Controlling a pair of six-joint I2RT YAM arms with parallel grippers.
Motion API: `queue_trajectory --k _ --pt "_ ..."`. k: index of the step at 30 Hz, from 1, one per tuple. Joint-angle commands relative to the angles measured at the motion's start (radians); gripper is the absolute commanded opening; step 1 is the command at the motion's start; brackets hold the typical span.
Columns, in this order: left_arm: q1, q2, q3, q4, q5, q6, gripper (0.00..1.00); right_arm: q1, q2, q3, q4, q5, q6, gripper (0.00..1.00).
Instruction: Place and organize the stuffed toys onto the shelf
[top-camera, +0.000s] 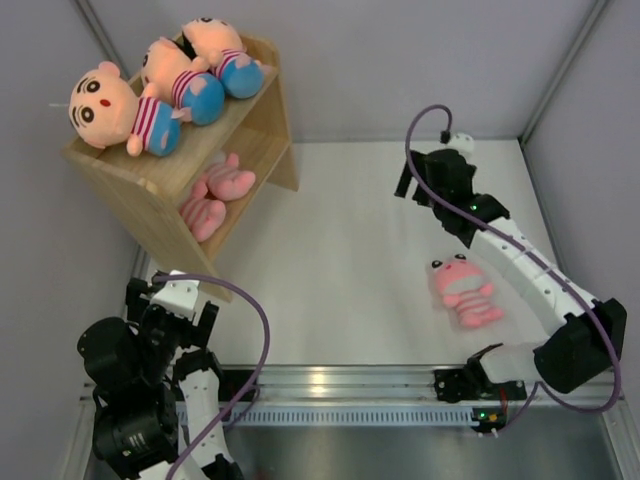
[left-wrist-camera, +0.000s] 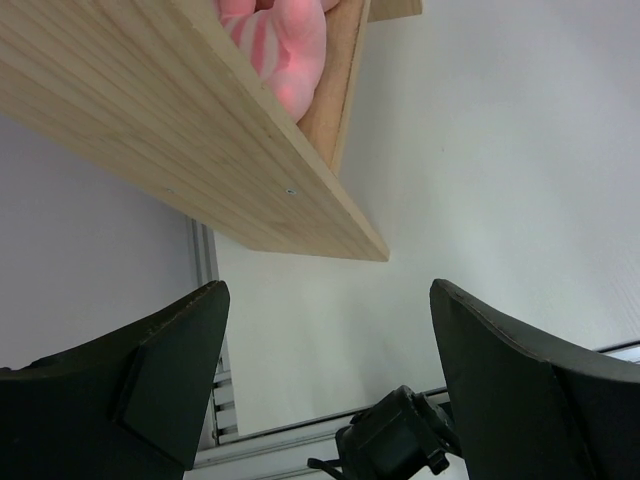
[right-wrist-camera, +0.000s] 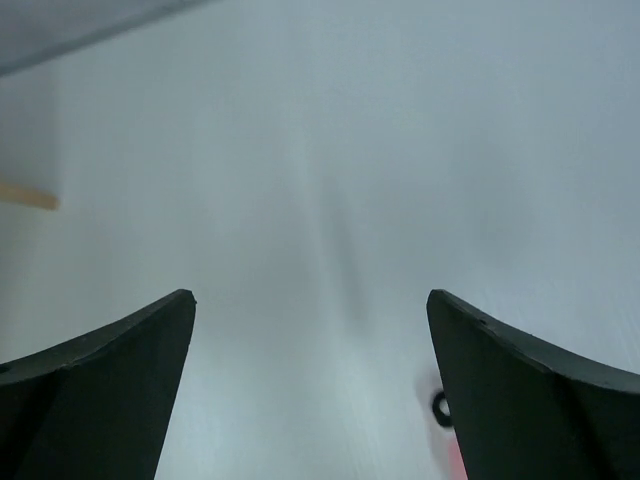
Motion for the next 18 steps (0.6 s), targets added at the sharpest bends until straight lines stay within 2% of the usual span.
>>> queue_trajectory --k 1,2,3,5,6,10,13,18 --pt "-0.009 -0.011 0.005 -0.054 0.043 0.013 0.88 -0.091 -0.065 -0.137 -0.302 0.259 0.319 0.99" --pt "-0.009 -0.011 0.006 -0.054 0.048 0.013 0.88 -0.108 -0.103 -0.164 -0.363 0.366 0.388 0.99" --pt "-0.010 -0.013 0.006 -0.056 0.052 0.015 0.88 -0.122 -0.123 -0.222 -0.412 0.417 0.517 0.99" --pt "-0.015 -0.016 0.008 -0.056 0.061 0.018 0.88 -0.123 -0.166 -0.264 -0.566 0.506 0.631 0.99" --pt "-0.018 -0.020 0.008 -0.054 0.061 0.018 0.88 -0.128 -0.178 -0.288 -0.605 0.516 0.701 0.99" --pt "-0.033 -0.036 0.003 -0.054 0.040 0.018 0.88 -0.146 -0.215 -0.324 -0.716 0.467 0.780 0.98" --pt "-0.039 -0.043 -0.003 -0.056 0.022 0.023 0.88 -0.165 -0.224 -0.367 -0.671 0.358 0.756 0.97" --pt "-0.053 -0.045 -0.018 -0.054 0.006 0.032 0.88 -0.194 -0.183 -0.460 -0.428 0.231 0.656 0.91"
